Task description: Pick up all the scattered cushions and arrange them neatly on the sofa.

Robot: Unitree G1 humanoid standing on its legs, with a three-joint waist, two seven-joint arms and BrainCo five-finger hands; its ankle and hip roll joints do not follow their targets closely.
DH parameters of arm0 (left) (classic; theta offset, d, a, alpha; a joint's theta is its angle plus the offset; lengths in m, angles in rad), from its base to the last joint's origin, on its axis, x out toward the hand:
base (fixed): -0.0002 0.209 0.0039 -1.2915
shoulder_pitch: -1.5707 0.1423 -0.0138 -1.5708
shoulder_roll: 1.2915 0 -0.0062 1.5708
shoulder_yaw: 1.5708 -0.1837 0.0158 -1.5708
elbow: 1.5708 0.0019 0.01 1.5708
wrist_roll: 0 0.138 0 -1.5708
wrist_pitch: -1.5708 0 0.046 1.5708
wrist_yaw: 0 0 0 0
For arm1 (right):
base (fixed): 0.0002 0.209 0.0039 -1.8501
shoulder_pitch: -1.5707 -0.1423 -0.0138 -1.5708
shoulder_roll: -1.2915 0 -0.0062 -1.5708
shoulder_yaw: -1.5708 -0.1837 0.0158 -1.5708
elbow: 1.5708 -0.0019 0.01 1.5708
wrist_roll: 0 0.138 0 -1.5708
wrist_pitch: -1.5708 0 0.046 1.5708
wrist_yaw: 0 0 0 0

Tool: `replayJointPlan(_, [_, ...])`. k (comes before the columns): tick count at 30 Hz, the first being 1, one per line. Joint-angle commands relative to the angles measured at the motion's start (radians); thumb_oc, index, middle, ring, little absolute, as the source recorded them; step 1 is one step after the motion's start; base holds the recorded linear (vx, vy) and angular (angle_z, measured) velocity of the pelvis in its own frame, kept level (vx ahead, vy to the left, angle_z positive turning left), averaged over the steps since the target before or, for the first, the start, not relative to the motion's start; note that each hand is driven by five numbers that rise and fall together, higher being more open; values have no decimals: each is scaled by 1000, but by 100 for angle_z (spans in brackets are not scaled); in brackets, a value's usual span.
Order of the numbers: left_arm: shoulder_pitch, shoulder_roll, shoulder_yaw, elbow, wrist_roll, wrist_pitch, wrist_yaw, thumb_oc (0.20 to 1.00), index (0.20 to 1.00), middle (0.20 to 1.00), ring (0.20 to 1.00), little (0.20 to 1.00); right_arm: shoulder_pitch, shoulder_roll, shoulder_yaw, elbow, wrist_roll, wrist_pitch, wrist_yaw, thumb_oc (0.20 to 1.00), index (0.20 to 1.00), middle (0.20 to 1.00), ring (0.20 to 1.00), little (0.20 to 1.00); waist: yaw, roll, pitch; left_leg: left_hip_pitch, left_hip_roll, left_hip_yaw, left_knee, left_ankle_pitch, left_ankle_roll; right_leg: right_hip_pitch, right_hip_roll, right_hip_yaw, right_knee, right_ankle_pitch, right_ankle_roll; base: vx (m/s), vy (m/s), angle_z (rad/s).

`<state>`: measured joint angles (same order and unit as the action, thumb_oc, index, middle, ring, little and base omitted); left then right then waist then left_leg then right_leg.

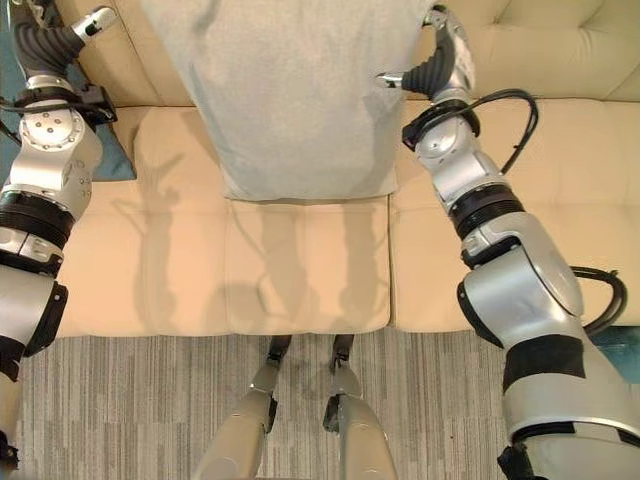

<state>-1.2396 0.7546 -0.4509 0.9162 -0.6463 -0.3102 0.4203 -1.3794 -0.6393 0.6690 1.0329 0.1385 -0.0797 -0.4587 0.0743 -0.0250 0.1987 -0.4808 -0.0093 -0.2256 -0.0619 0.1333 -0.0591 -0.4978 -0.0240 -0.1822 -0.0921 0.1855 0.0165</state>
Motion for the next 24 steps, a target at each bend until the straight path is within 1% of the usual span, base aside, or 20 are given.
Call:
replayJointPlan(1, [65,62,-9,-127,-14,-61,-64,1000,1000,1000,1000,1000,-1,-71,44,-49,42,-39,88,1000,1000,1000,1000,1000,11,-24,-28,80,7,-5,-25,-4,-60,109,-83,-9,5,-64,149,7,14,-4])
replayJointPlan(2, [70,62,-6,-131,-12,-60,-62,1000,1000,1000,1000,1000,0,-71,45,-51,42,-38,89,1000,1000,1000,1000,1000,10,-23,-28,81,6,-5,-25,-4,-60,110,-83,-9,5,-64,149,14,12,-5])
replayJointPlan(4, [183,61,31,-242,1,-69,-78,1000,1000,1000,1000,1000,94,-108,21,-121,27,-49,116,1000,1000,1000,1000,1000,7,-28,-27,103,6,-1,-25,-13,-56,134,-84,-10,5,-69,146,0,0,0])
replayJointPlan(7, [447,61,171,-473,47,-65,-83,1000,1000,1000,1000,1000,340,-159,-108,-302,-25,-50,130,1000,1000,1000,1000,1000,3,-28,-30,153,9,7,-25,-32,-52,180,-83,-12,5,-83,142,49,-10,4])
replayJointPlan(8, [609,34,255,-562,63,-60,-95,1000,1000,1000,1000,1000,518,-186,-214,-399,-56,-59,151,1000,1000,1000,1000,1000,-3,-26,-36,179,13,10,-25,-43,-51,206,-85,-13,5,-98,140,57,-18,-3])
replayJointPlan(9, [619,33,256,-570,65,-57,-93,1000,1000,1000,1000,1000,532,-186,-221,-410,-59,-55,152,1000,1000,1000,1000,1000,-2,-27,-38,183,13,10,-25,-44,-51,210,-85,-14,5,-99,140,67,-15,-3])
replayJointPlan(11, [796,14,329,-651,100,-44,-136,1000,1000,1000,1000,1000,729,-183,-318,-480,-72,-68,192,1000,1000,1000,1000,1000,-8,-23,-47,214,19,18,-25,-54,-50,241,-88,-18,5,-110,139,61,-15,0])
replayJointPlan(12, [865,-2,353,-678,102,-34,-157,1000,1000,1000,1000,1000,797,-173,-364,-505,-78,-62,205,1000,1000,1000,1000,1000,-8,-23,-54,228,20,19,-25,-57,-49,255,-87,-20,5,-116,138,66,-25,1])
replayJointPlan(13, [939,-37,375,-687,99,-26,-180,1000,1000,1000,1000,1000,879,-144,-404,-516,-65,-70,224,1000,1000,1000,1000,1000,-10,-23,-61,247,22,23,-25,-65,-48,270,-85,-19,5,-123,137,70,-23,-2])
replayJointPlan(15, [1069,-87,395,-701,99,-1,-238,1000,1000,1000,1000,1000,1009,-137,-451,-565,-67,-64,281,1000,1000,1000,1000,1000,-14,-20,-74,283,25,24,-25,-73,-45,303,-82,-20,5,-135,133,67,-37,-11])
replayJointPlan(16, [1137,-113,403,-702,101,9,-268,1000,1000,1000,1000,1000,1079,-103,-469,-561,-46,-71,315,1000,1000,1000,1000,1000,-17,-19,-78,301,27,26,-25,-77,-43,321,-79,-19,5,-140,131,68,-47,-15])
replayJointPlan(17, [1200,-140,419,-688,92,23,-293,1000,1000,1000,1000,1000,1136,-110,-493,-568,-71,-70,329,1000,1000,1000,1000,1000,-20,-17,-85,317,28,26,-25,-78,-43,335,-76,-18,5,-145,128,74,-41,-8])
replayJointPlan(18, [1247,-156,422,-671,92,34,-314,1000,1000,1000,1000,1000,1184,-87,-513,-558,-62,-68,341,1000,1000,1000,1000,1000,-23,-14,-93,331,30,27,-25,-80,-43,350,-74,-19,5,-151,126,76,-46,1])
replayJointPlan(19, [1292,-171,424,-649,106,40,-337,1000,1000,1000,1000,1000,1226,-76,-521,-540,-67,-72,356,1000,1000,1000,1000,1000,-23,-12,-101,345,32,27,-25,-82,-43,365,-72,-20,5,-156,125,56,-48,3])
replayJointPlan(21, [1355,-226,429,-563,124,66,-363,1000,1000,1000,1000,1000,1292,-37,-541,-498,-95,-64,368,1000,1000,1000,1000,1000,-27,-6,-116,364,36,28,-25,-81,-43,388,-69,-21,5,-162,122,22,-23,1])
replayJointPlan(22, [1356,-226,429,-563,124,65,-363,1000,1000,1000,1000,1000,1293,-37,-542,-499,-96,-64,368,1000,1000,1000,1000,1000,-27,-6,-115,366,36,28,-25,-82,-43,390,-69,-21,5,-163,122,11,-35,-5])
replayJointPlan(23, [1374,-241,425,-507,155,72,-365,1000,1000,1000,1000,1000,1316,-11,-537,-459,-102,-67,373,1000,1000,1000,1000,1000,-29,-3,-119,376,39,29,-25,-82,-44,401,-66,-21,5,-166,120,2,-68,-4])
replayJointPlan(24, [1406,-278,423,-408,196,98,-381,1000,1000,1000,1000,1000,1363,7,-547,-421,-148,-54,379,1000,1000,1000,1000,1000,-34,3,-129,395,48,30,-25,-81,-46,424,-63,-22,5,-171,117,-6,-89,2])
